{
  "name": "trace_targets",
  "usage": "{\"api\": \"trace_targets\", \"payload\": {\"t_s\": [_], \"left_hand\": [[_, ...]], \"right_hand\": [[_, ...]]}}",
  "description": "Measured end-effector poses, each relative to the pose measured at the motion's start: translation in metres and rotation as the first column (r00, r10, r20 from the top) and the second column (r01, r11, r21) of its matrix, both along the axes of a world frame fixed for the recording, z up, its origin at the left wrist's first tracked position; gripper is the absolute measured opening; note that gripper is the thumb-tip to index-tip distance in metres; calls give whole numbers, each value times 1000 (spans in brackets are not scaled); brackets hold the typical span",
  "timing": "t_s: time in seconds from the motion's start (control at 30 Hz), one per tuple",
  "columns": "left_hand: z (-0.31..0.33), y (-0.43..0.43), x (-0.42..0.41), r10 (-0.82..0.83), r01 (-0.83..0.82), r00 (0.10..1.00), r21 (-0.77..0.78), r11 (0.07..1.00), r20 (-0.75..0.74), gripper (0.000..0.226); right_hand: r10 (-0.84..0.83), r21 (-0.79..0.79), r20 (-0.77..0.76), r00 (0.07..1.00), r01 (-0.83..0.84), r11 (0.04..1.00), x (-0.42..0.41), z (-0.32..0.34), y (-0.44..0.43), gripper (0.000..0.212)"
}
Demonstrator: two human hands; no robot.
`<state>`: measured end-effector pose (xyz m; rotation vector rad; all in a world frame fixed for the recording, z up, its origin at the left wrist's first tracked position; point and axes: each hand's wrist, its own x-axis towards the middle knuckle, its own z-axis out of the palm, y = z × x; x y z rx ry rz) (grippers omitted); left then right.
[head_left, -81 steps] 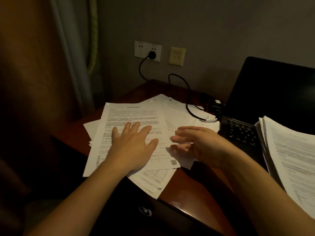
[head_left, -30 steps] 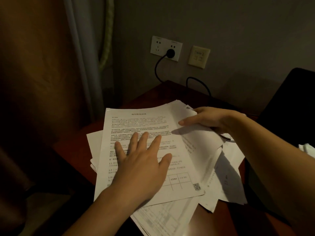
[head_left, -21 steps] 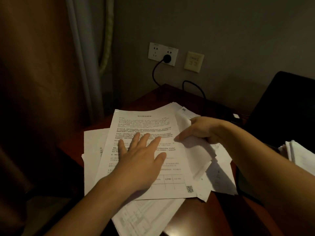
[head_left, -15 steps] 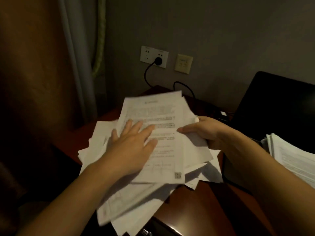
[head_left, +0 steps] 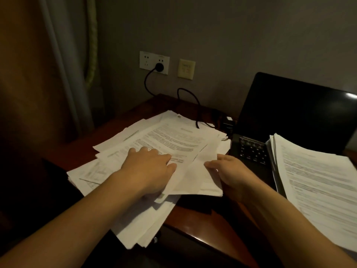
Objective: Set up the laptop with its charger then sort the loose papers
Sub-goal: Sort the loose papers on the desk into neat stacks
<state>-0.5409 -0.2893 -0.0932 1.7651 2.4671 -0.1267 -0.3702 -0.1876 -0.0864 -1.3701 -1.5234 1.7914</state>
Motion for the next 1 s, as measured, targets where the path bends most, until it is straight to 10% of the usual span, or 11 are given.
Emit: {"api": "trace_targets", "payload": {"t_s": [0.27,0.53,0.87,1.0], "left_hand": [[7,-43,7,-82,72,981,60,996,174,49],[-35,-36,-22,-11,-13,971,102,995,238,53],[-30,-43,1,122,-122,993,51,991,4,55],[-45,-30,-13,193,-209,969,100,973,154,63]], "right_hand": [[-211,129,-228,950,245,961,-14,-18,-41,23],[127,-111,-140,982,-143,983,-4,-2,-38,18],[-116,138,-168,979,140,981,-14,-18,-57,14],[126,-28,-170,977,-133,991,-10,-13,-59,27]]}}
